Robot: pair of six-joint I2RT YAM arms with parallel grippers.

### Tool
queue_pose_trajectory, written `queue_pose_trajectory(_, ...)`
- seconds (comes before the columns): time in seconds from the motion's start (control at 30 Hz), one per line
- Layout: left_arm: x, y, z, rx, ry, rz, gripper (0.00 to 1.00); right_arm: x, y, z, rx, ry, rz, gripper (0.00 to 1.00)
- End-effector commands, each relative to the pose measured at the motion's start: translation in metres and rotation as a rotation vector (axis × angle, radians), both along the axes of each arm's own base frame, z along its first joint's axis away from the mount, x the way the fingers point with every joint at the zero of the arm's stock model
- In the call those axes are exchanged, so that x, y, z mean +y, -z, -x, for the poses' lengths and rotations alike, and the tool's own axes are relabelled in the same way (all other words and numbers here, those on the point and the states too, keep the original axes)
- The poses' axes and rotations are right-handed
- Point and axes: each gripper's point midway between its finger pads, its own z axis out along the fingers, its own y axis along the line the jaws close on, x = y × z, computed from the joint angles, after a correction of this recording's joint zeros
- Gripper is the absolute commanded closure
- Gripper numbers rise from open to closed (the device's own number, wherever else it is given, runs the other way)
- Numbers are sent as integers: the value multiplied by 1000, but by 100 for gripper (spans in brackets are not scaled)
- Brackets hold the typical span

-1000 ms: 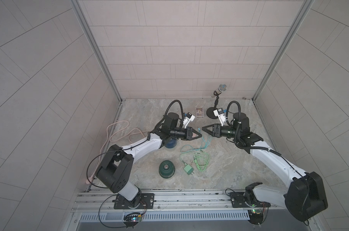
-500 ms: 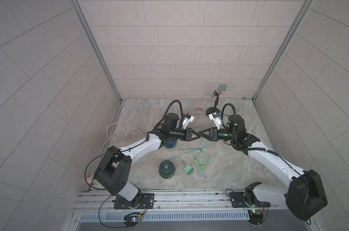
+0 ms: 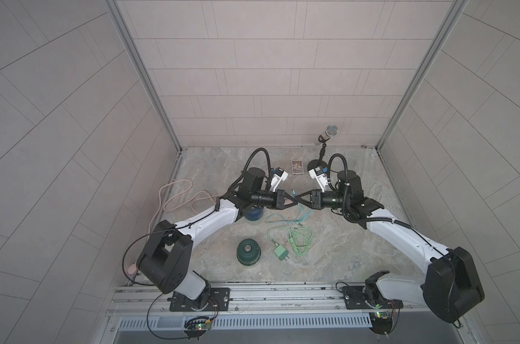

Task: Charge the cordless meat grinders
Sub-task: Pick up the charging cable from the center of the board.

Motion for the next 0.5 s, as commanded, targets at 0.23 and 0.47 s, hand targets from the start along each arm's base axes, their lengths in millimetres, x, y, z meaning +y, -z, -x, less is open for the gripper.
queue_pose_trajectory(0.23, -4, -32, 11, -82, 63, 73, 100, 3, -1, -12, -5, 24, 7, 76)
queue_pose_trajectory(0.47, -5, -29, 10, -72, 66, 69, 100, 1, 5, -19, 7, 43, 46, 69)
